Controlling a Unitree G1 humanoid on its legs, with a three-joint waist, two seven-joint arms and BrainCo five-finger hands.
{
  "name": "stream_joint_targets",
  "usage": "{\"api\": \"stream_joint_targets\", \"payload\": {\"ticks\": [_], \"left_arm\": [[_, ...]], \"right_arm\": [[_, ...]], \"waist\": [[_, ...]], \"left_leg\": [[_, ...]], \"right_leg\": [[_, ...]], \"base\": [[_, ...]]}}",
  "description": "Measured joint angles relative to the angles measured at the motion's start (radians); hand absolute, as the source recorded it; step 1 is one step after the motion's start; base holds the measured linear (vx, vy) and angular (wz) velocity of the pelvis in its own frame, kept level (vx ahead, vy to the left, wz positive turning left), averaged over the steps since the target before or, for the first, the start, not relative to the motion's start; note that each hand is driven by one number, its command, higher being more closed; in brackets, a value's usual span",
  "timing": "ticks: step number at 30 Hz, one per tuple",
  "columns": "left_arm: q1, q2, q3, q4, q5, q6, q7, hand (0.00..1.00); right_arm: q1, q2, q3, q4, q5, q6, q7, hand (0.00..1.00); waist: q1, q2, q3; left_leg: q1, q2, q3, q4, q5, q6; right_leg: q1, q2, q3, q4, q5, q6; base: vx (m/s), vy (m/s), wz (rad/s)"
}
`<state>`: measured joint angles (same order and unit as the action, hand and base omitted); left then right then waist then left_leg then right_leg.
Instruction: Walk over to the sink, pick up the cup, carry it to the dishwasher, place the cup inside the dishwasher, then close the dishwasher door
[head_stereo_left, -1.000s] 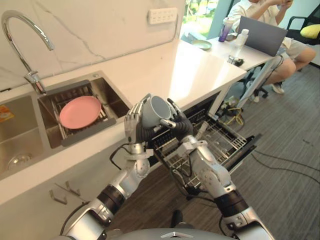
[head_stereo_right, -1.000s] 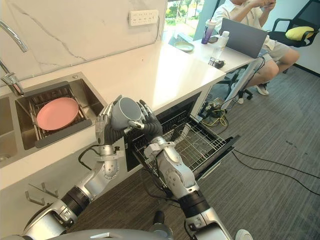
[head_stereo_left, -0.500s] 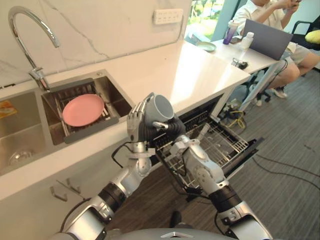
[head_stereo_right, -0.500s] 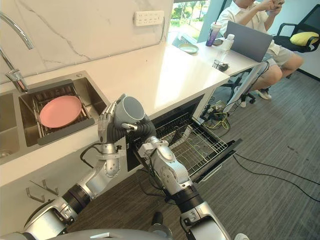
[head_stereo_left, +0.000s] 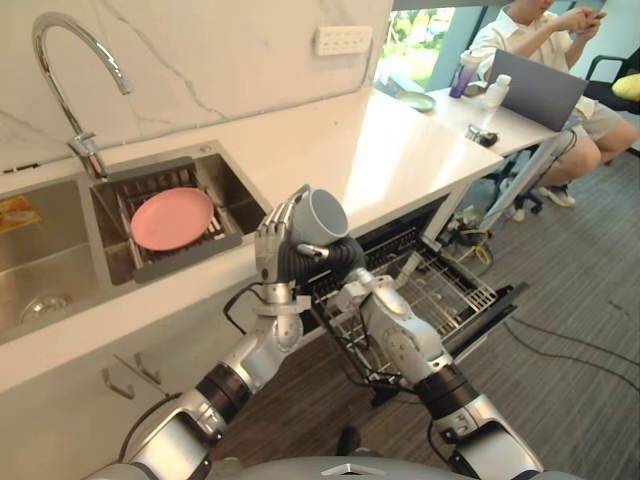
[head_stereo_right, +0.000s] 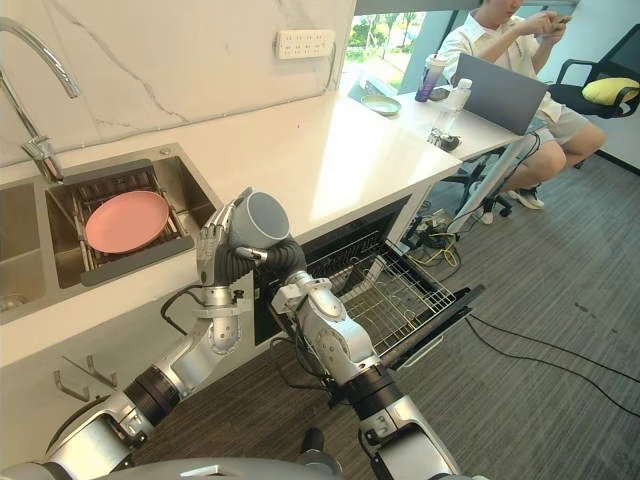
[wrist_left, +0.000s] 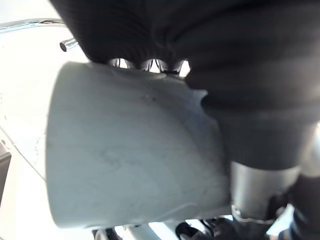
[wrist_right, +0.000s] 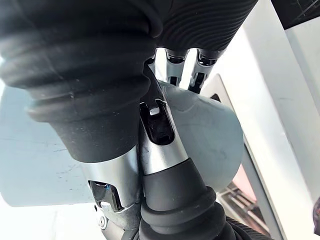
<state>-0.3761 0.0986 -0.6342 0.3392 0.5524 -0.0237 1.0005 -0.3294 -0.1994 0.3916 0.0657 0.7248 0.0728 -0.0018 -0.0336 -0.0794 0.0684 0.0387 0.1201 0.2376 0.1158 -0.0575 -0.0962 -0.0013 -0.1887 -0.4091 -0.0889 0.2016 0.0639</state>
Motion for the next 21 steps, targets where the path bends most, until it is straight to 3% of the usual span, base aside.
{"api": "stream_joint_targets", "payload": {"ticks": [5, 8, 12, 13, 16, 17, 21], "left_arm": [[0.0, 0.008, 0.002, -0.014, 0.0, 0.0, 0.001, 1.0], [-0.001, 0.018, 0.002, -0.028, 0.001, 0.0, 0.001, 1.0], [-0.001, 0.039, 0.006, -0.073, -0.003, 0.0, 0.0, 1.0], [-0.001, 0.044, 0.006, -0.082, -0.006, 0.0, 0.0, 0.0], [0.014, 0.048, 0.006, -0.12, -0.041, -0.001, 0.001, 0.0], [0.03, 0.048, 0.007, -0.129, -0.059, -0.004, 0.001, 0.0], [0.06, 0.048, 0.009, -0.168, -0.081, -0.012, 0.003, 0.0]], "right_arm": [[-0.01, 0.0, 0.014, 0.0, 0.025, -0.018, -0.009, 1.0], [-0.011, 0.001, 0.038, 0.0, 0.048, -0.058, -0.033, 1.0], [-0.011, 0.031, 0.069, 0.001, 0.053, -0.155, -0.079, 1.0], [-0.011, 0.035, 0.074, 0.0, 0.052, -0.169, -0.087, 1.0], [-0.011, 0.078, 0.082, 0.0, 0.009, -0.244, -0.147, 1.0], [-0.013, 0.102, 0.082, -0.008, -0.046, -0.294, -0.19, 1.0], [-0.017, 0.13, 0.109, -0.009, -0.201, -0.354, -0.305, 1.0]], "waist": [[0.002, 0.001, 0.0], [0.009, 0.002, 0.002], [0.021, 0.021, 0.014], [0.021, 0.024, 0.016], [0.023, 0.03, 0.02], [0.022, 0.031, 0.02], [0.023, 0.033, 0.021]], "left_leg": [[0.0, -0.001, -0.006, -0.005, 0.004, 0.001], [0.001, -0.002, -0.013, -0.019, 0.013, -0.001], [0.008, -0.003, -0.015, -0.034, 0.016, -0.008], [0.009, -0.003, -0.015, -0.034, 0.016, -0.009], [0.009, -0.004, -0.017, -0.034, 0.017, -0.009], [0.01, -0.005, -0.017, -0.034, 0.016, -0.01], [0.01, -0.005, -0.019, -0.033, 0.014, -0.014]], "right_leg": [[0.002, 0.0, -0.008, 0.0, 0.001, 0.001], [0.001, 0.001, -0.014, 0.0, 0.002, 0.002], [0.004, 0.002, -0.017, 0.0, 0.0, 0.001], [0.004, 0.002, -0.017, 0.0, -0.003, -0.003], [0.0, 0.004, -0.016, 0.0, -0.005, -0.002], [0.0, 0.004, -0.015, 0.0, -0.009, 0.001], [0.001, 0.004, -0.015, 0.0, -0.012, 0.004]], "base": [[0.01, 0.005, 0.04], [0.01, 0.001, 0.06], [0.0, 0.001, 0.01], [0.0, 0.0, 0.0], [0.0, 0.0, 0.0], [0.0, 0.0, 0.0], [0.0, 0.0, 0.0]]}}
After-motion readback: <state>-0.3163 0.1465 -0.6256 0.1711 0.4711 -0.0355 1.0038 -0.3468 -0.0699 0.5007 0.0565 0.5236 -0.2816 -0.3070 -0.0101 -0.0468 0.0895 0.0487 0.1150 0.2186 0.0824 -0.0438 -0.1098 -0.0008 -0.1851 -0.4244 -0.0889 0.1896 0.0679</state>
